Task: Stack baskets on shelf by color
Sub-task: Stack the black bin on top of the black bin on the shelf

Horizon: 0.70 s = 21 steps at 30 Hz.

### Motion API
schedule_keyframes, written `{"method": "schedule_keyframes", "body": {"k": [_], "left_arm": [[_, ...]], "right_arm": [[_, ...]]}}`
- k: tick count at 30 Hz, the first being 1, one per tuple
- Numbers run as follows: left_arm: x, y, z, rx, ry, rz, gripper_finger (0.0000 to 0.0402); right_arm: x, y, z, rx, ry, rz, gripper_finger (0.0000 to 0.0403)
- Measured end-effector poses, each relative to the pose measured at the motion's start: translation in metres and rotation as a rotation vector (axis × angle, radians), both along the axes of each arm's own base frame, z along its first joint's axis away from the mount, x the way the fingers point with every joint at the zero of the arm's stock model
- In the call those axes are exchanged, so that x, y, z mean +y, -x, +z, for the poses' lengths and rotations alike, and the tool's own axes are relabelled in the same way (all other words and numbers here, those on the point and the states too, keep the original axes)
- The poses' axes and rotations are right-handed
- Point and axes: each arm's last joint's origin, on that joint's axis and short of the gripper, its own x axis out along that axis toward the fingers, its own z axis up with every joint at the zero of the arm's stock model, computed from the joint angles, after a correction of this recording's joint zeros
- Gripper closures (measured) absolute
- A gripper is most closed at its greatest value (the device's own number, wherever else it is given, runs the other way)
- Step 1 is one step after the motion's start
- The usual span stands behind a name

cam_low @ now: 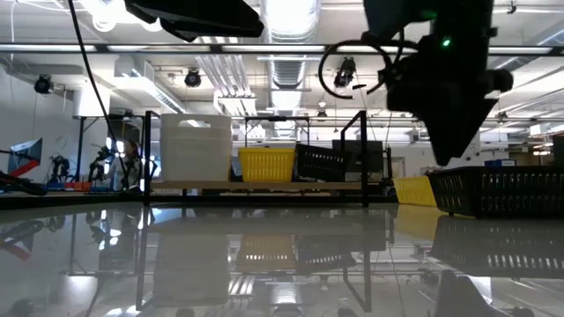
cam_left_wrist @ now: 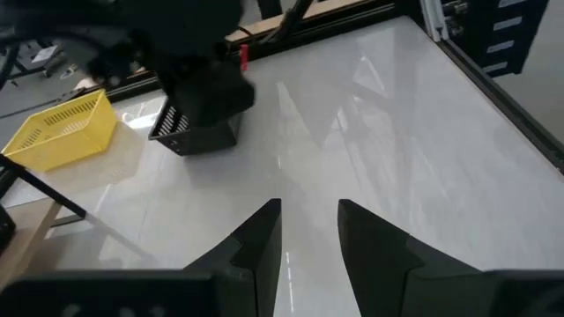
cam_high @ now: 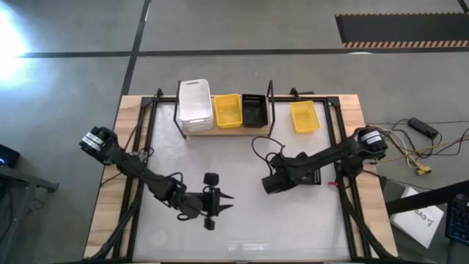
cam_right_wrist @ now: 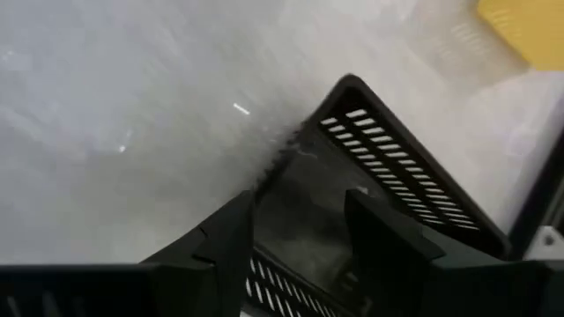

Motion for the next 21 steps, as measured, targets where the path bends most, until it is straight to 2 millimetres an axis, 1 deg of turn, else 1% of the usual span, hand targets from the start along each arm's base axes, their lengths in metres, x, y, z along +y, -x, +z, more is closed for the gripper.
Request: {"method": "schedule_keyframes", "body": {"k": [5, 8, 16, 21], "left_arm": [[-0.004, 0.002, 0.0, -0.001, 0.003, -0.011, 0.0304], [-0.004, 0.002, 0.0, -0.003, 0.004, -0.014, 0.0304], [-0.005, 0.003, 0.0, -0.003, 0.008, -0.013, 0.0304], [-0.005, 0.003, 0.0, -0.004, 0.025, -0.006, 0.0304]], "right_arm": [[-0.017, -0.004, -0.005, -0.03, -0.011, -0.061, 0.0245], [-0.024, -0.006, -0.01, -0.04, -0.045, -0.081, 0.0254], [-0.027, -0.003, -0.024, -0.044, -0.083, -0.079, 0.0285], [-0.027, 0.002, -0.031, -0.007, -0.121, -0.057, 0.0334]]}}
